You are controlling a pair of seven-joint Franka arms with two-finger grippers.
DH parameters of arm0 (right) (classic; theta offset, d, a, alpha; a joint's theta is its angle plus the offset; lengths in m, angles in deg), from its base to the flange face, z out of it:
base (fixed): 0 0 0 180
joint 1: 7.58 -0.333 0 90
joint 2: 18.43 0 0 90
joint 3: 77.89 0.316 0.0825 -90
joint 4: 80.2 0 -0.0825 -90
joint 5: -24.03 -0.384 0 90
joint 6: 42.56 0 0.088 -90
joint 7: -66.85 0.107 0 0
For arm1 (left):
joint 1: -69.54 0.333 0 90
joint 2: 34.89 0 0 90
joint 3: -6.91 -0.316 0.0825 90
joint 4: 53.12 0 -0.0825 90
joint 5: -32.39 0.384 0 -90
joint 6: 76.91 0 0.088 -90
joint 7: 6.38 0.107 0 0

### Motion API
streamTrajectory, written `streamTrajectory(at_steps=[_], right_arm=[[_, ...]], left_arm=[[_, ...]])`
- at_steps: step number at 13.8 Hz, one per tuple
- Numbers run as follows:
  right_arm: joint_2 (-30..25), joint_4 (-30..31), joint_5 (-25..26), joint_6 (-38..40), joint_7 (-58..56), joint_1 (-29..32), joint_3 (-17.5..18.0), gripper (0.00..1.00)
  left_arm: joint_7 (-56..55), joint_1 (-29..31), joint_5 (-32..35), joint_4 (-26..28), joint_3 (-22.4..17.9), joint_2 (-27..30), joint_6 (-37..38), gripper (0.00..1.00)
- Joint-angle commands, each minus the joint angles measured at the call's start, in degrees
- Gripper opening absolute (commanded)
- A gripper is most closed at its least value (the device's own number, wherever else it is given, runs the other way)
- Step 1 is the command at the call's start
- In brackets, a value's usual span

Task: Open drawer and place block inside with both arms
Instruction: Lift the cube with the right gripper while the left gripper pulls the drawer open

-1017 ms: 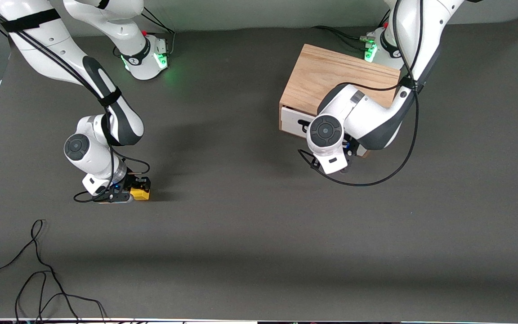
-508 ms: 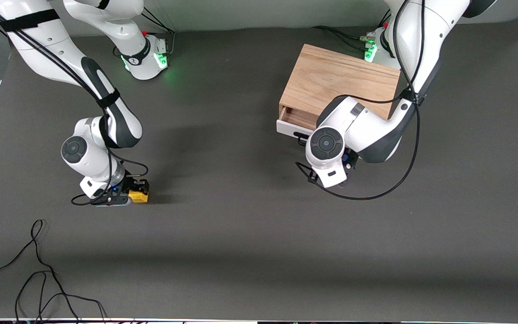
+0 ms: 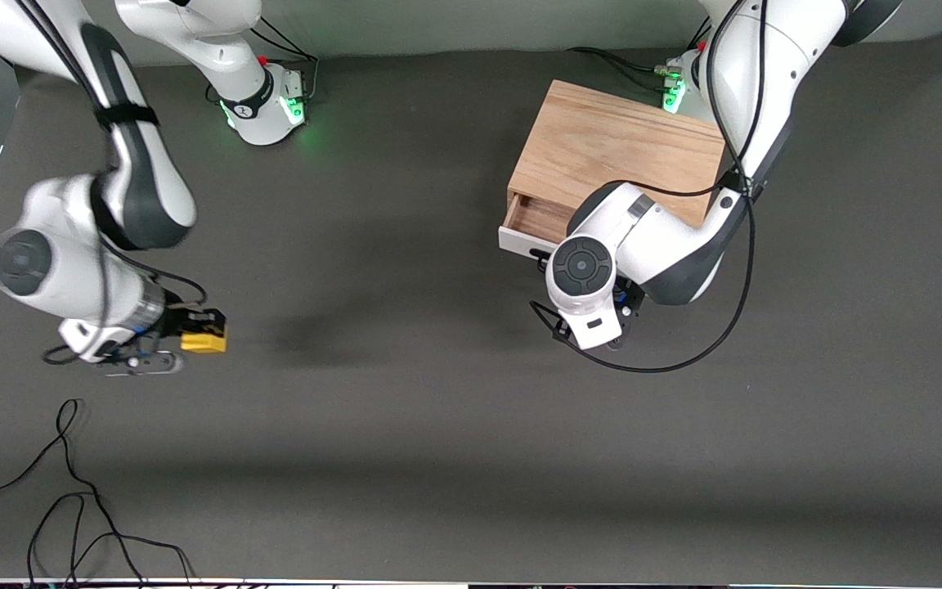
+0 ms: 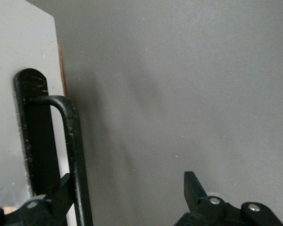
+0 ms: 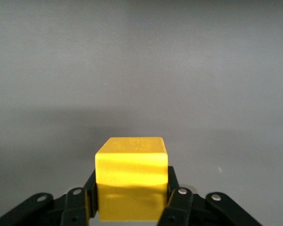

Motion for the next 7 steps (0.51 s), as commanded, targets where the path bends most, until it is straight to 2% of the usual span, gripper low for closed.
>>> streamTrajectory(at_steps=[1,5,7], right_arm=[[0.72,-10.15,0.25,11.19,-1.08,-0.36,-0.27,0.27],[-0.33,-17.36,-0.46,19.99,-0.12,-1.24,0.52,0.27],[-0.42,-20.7,-0.46,22.72,0.15,-3.17,0.52,0.27]], left_arm=[[-0.77,-1.2,2.14,-4.79,-0.52,-3.56,-5.33,1.0],[-0.86,-0.85,2.14,-6.2,-0.6,-3.73,-6.66,1.0],[-0.86,-1.11,2.06,-7.34,-2.18,-3.91,-6.66,1.0]])
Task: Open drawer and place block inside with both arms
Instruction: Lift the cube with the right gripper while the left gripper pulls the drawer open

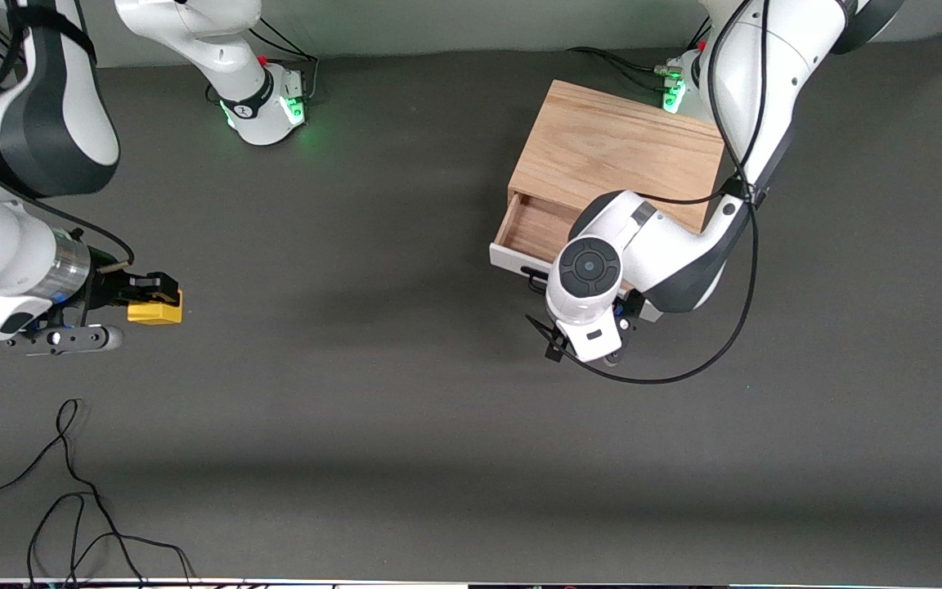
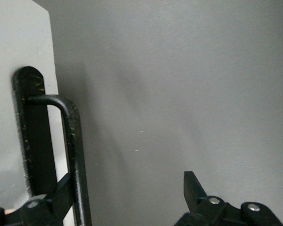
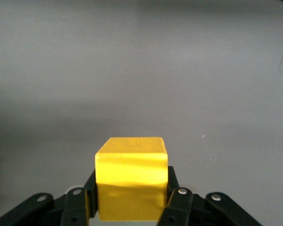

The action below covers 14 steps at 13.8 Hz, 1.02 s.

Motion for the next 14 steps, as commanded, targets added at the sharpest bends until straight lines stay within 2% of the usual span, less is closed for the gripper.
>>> streamTrajectory(at_steps=[1,5,8,14], right_arm=[[0.5,-6.01,-0.32,4.01,1.29,-3.14,-0.13,0.27],[0.5,-10.41,-0.49,4.63,2.71,-4.21,-0.04,0.27],[0.59,-12.87,-2.95,4.55,2.79,-4.29,0.92,0.27],[1.03,-12.97,-3.04,4.46,6.56,-6.75,1.72,0.27]], left_arm=[[-0.86,-1.09,1.39,-4.83,-1.58,-2.55,-0.64,1.0],[-0.86,-1.09,1.47,-6.68,-2.28,-3.26,-2.13,1.0],[-0.77,-1.27,2.79,-6.6,-2.28,-3.34,-3.1,1.0],[-0.86,-1.35,4.89,-6.86,-2.28,-3.26,-6.17,1.0]])
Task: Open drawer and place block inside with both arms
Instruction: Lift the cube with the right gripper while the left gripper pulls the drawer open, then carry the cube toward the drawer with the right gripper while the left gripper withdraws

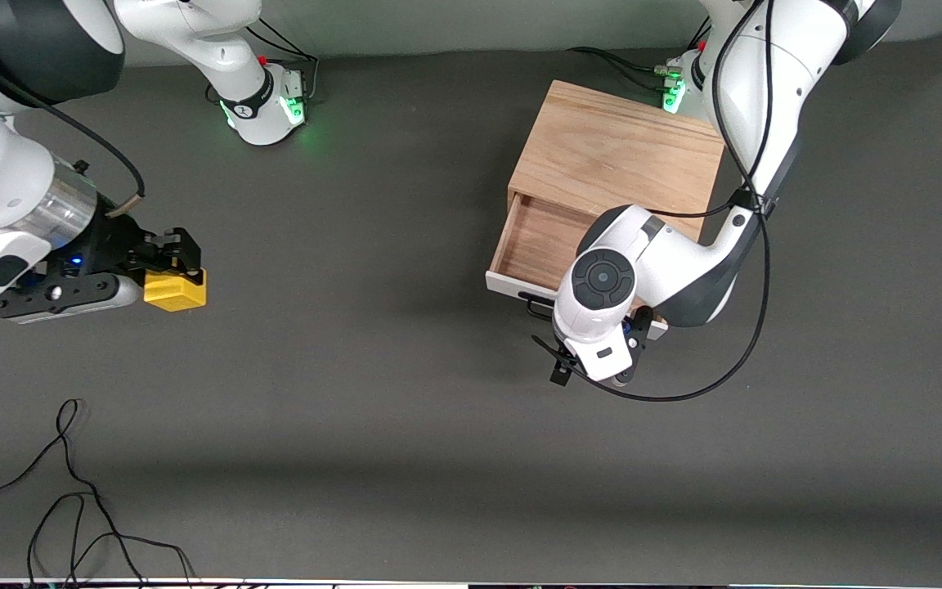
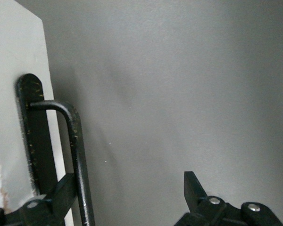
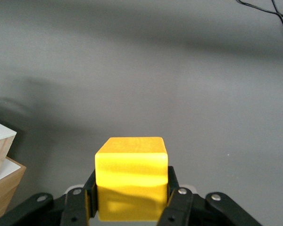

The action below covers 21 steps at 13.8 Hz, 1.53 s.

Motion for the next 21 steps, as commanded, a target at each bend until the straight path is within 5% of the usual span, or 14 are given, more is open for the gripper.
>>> streamTrajectory(at_steps=[1,5,10,16,21], right_arm=[[0.76,-1.92,-1.04,0.7,3.8,-1.09,-0.26,0.27],[1.11,-3.67,-1.13,0.69,5.57,-0.92,-0.17,0.27],[1.9,-3.85,-4.81,0.17,10.02,-3.54,-0.17,0.27],[10.58,-10.95,-4.03,-6.33,36.73,-21.8,-0.26,0.27],[18.94,-15.19,-2.27,-12.65,50.28,-33.24,-0.26,0.27]], left_arm=[[-0.55,-0.92,3.02,-4.87,-0.87,-1.51,-2.97,1.0],[6.71,1.8,4.96,-9.62,-0.87,1.12,1.23,1.0],[34.99,11.8,1.37,-14.64,-0.26,6.21,16.25,1.0],[78.74,27.36,-9.35,-13.59,-0.34,14.82,30.31,1.0],[99.36,35.46,-11.56,-2.97,-0.52,25.63,31.13,1.0]])
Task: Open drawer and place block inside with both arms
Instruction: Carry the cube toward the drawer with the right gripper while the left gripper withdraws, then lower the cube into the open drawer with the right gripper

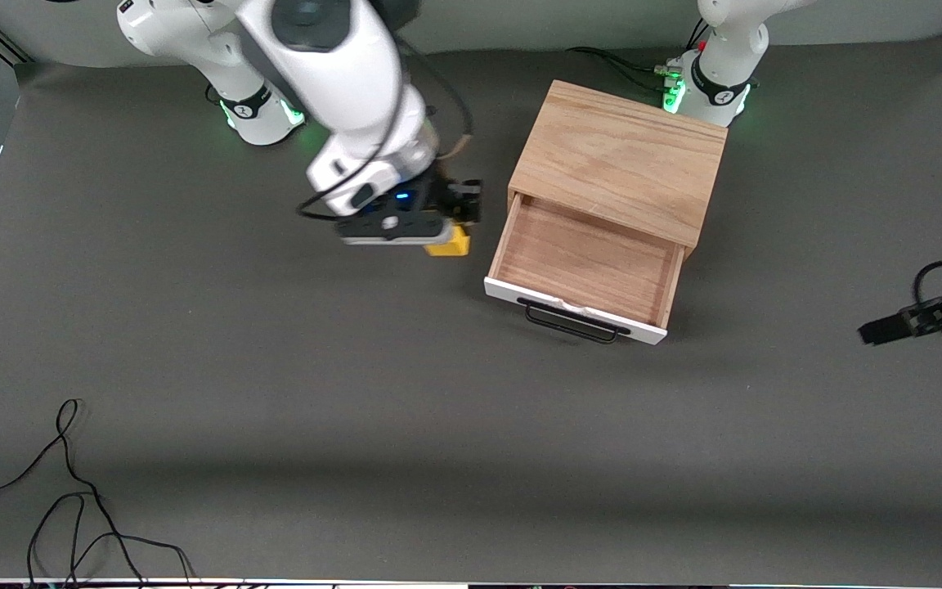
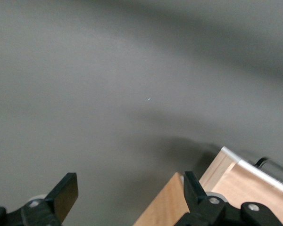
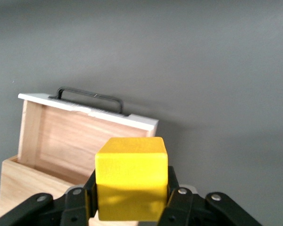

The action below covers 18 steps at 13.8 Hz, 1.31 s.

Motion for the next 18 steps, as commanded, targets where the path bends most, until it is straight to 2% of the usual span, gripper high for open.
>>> streamTrajectory(at_steps=[1,4,7,8,10,12,14,18], right_arm=[[5.65,-4.12,1.02,-2.67,7.16,-4.59,-0.7,0.27],[10.31,-4.04,1.2,-6.54,9.63,-7.67,-0.7,0.27],[14.0,-3.86,1.2,-9.62,14.71,-9.09,-0.88,0.28],[15.23,-3.86,1.2,-10.76,15.61,-9.26,-0.88,0.27],[17.08,-3.68,1.28,-12.08,16.75,-10.22,-0.88,0.28],[18.93,-3.6,3.03,-14.19,19.29,-11.28,-0.88,0.28],[20.42,-3.6,3.3,-15.86,20.45,-11.28,-0.88,0.29],[21.57,-3.25,4.36,-17.36,20.89,-12.16,-1.06,0.39]], left_arm=[[7.45,2.82,-1.14,9.39,0.13,7.87,-1.54,1.0],[9.3,1.35,-1.49,15.8,-1.53,12.88,-4.96,1.0],[9.48,-12.33,-5.09,19.68,-15.03,17.2,-6.56,1.0],[9.48,-14.99,-5.18,19.69,-17.16,17.47,-6.47,1.0],[9.48,-17.72,-5.18,19.78,-18.84,17.91,-5.95,1.0],[9.83,-21.15,-5.18,19.87,-22.18,18.52,-5.6,1.0],[12.28,-20.73,-5.36,19.78,-22.28,18.61,-5.07,1.0],[12.29,-20.81,-5.36,19.87,-22.28,18.52,-5.24,1.0]])
